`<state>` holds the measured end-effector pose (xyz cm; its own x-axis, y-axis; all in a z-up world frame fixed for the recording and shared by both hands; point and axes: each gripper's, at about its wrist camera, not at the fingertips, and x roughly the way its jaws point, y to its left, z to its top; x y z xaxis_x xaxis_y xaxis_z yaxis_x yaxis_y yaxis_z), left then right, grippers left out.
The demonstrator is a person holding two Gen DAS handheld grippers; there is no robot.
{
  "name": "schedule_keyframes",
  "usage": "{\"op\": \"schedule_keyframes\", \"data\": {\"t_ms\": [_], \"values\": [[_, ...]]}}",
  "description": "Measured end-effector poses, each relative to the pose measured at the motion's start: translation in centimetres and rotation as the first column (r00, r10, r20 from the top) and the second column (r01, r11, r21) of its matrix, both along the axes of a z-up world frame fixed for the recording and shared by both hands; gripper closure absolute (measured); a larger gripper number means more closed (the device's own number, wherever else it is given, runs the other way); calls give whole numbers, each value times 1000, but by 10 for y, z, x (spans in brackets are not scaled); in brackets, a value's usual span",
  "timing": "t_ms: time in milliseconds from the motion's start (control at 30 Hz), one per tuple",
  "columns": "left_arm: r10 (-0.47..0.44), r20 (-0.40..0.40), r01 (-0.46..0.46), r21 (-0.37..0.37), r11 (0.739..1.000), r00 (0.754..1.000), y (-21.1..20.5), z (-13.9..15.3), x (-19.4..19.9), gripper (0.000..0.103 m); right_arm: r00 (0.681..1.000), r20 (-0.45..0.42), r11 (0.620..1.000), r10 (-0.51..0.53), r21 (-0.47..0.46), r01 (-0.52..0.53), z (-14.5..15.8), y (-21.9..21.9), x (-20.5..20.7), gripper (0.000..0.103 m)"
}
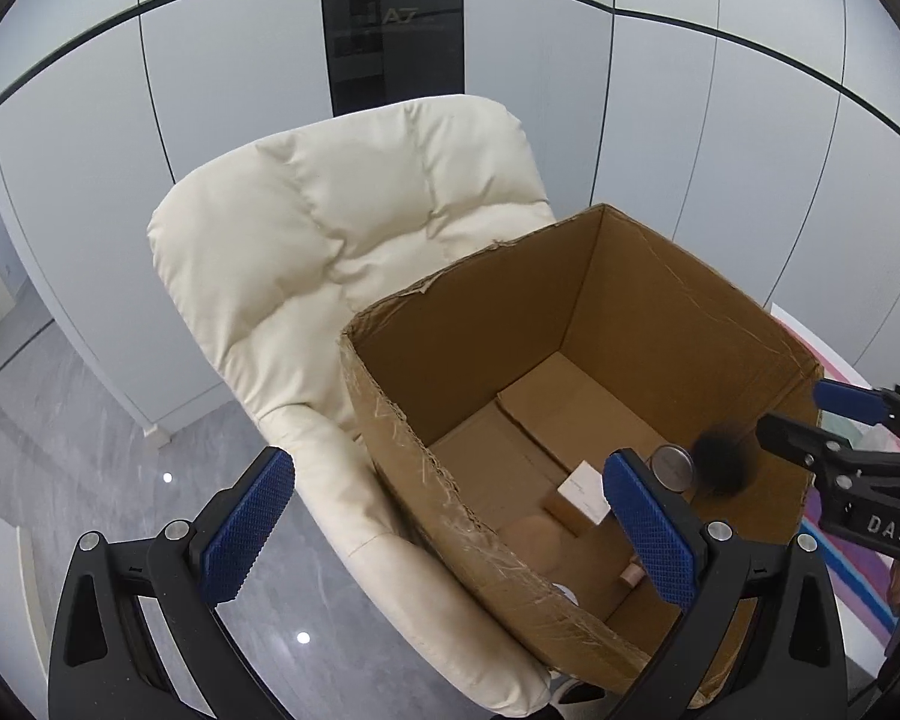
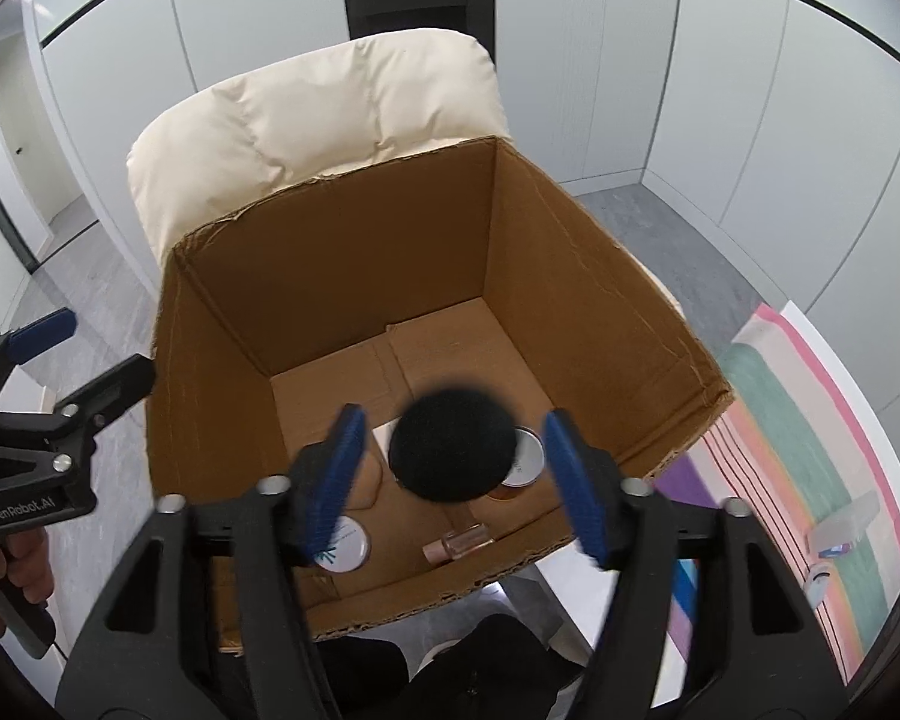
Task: Organize objects
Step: 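Open the left tool over the cardboard box while the right tool releases the black lid inside, then move both open tools back from the cardboard box toward the remaining table items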
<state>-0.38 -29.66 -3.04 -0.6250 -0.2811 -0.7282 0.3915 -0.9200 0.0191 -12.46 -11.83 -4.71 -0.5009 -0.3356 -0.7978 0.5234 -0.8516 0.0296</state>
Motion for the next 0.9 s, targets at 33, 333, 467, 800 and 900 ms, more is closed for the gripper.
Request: {"op": "schedule_keyframes", "data": {"t_ms": [33,333,467,800,900], "values": [[0,0,0,1,1000,1000,0,0,0,0,1000,-2,1000,-8,-1,8,0,1,0,24],[-21,8,21,-5,1000,1000,14,-1,-6,0,999,-1,998,-39,-49,39,8,16,-5,0],[-36,9,36,-5,999,999,21,-1,-12,0,998,-1,998,-56,-36,56,6,22,-8,0],[-75,6,75,-3,997,997,45,-2,-30,0,994,-11,993,-112,-38,112,9,53,-15,0],[-91,4,91,-6,996,996,53,-1,-35,0,992,-5,991,-128,-44,128,9,64,-15,0]]}}
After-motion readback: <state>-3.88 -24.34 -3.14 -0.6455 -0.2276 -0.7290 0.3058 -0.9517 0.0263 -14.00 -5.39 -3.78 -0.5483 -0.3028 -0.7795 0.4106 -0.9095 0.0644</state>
